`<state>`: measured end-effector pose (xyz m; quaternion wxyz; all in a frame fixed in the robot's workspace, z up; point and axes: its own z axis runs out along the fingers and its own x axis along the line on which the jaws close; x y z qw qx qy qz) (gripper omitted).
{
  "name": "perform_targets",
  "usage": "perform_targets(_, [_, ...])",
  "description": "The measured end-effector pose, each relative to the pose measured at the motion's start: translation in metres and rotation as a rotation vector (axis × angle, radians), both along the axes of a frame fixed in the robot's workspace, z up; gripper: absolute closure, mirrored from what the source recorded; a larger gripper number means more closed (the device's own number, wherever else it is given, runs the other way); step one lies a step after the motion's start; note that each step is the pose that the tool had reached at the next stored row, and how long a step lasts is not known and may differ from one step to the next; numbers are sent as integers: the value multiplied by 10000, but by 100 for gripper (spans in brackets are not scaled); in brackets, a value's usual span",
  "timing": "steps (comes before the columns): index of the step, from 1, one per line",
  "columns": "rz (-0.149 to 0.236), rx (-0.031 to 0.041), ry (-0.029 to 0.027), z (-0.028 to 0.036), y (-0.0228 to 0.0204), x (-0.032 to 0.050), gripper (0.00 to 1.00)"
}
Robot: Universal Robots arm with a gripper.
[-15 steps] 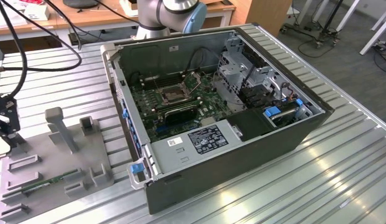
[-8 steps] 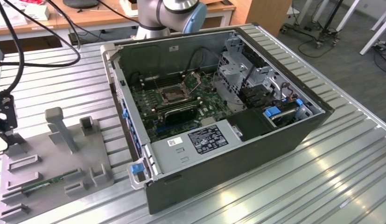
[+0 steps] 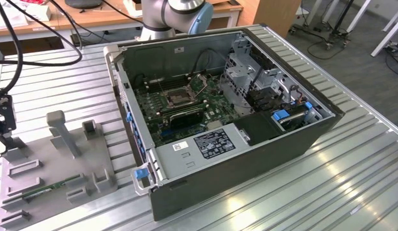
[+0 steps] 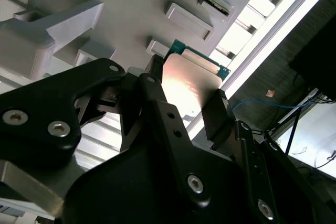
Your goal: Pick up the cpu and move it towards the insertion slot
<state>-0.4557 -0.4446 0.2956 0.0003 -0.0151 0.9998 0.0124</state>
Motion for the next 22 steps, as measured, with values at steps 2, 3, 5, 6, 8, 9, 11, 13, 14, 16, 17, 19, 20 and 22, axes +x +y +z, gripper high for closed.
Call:
perform_targets(2, [0,-2,4,5,0,0,45])
perform_targets(3, [0,-2,4,5,0,0,45])
perform_targets(5, [0,-3,5,8,0,0,45])
perform_targets(6, [0,-4,7,13,0,-1,45])
perform_targets(8, [0,-3,5,26,0,0,45])
perform_targets(9, [0,-2,4,34,0,0,45])
perform_targets(11, [0,-2,4,52,0,0,45])
perform_targets(13, [0,-2,3,72,0,0,45])
perform_targets(14, [0,-3,4,83,0,0,45])
perform_targets(16, [0,-2,4,102,0,0,45])
perform_targets(17, [0,-3,5,112,0,0,45])
perform_targets(19, [0,-3,4,131,0,0,45])
perform_targets(20, [0,-2,2,137,0,0,45])
perform_targets(22, [0,-2,2,146,0,0,45])
